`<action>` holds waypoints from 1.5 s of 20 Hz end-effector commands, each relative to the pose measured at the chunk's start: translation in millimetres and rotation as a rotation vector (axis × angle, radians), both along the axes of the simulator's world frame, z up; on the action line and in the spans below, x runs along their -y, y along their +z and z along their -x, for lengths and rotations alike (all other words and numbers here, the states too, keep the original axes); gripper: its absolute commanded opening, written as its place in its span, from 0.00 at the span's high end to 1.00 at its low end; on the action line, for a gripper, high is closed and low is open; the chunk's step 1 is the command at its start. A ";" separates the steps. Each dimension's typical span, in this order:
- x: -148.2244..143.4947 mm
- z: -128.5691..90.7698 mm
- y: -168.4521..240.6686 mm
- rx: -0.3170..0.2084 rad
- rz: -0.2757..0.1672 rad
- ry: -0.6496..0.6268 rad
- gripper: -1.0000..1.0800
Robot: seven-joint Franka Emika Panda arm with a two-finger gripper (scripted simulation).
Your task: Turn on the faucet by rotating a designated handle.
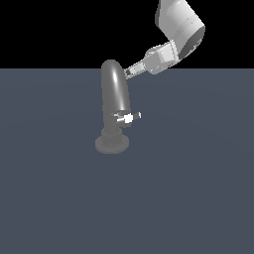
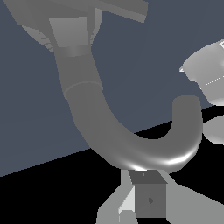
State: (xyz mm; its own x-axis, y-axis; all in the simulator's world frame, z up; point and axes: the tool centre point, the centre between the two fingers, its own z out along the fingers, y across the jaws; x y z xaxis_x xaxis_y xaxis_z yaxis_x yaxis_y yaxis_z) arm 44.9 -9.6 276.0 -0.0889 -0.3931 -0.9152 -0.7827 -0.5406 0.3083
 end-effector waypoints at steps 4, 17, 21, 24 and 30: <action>5.6 -3.8 -26.8 -0.094 -0.027 -0.075 1.00; 15.3 0.7 -90.1 -0.305 -0.086 -0.249 1.00; 16.1 2.9 -99.4 -0.336 -0.094 -0.275 1.00; 16.3 3.7 -102.2 -0.345 -0.097 -0.283 1.00; 15.9 3.3 -100.2 -0.338 -0.096 -0.277 1.00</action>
State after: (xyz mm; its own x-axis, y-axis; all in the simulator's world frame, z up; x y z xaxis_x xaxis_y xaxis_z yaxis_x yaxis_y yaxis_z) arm 41.5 -25.7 175.2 -0.4814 -0.2261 -0.8468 -0.7655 -0.3622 0.5319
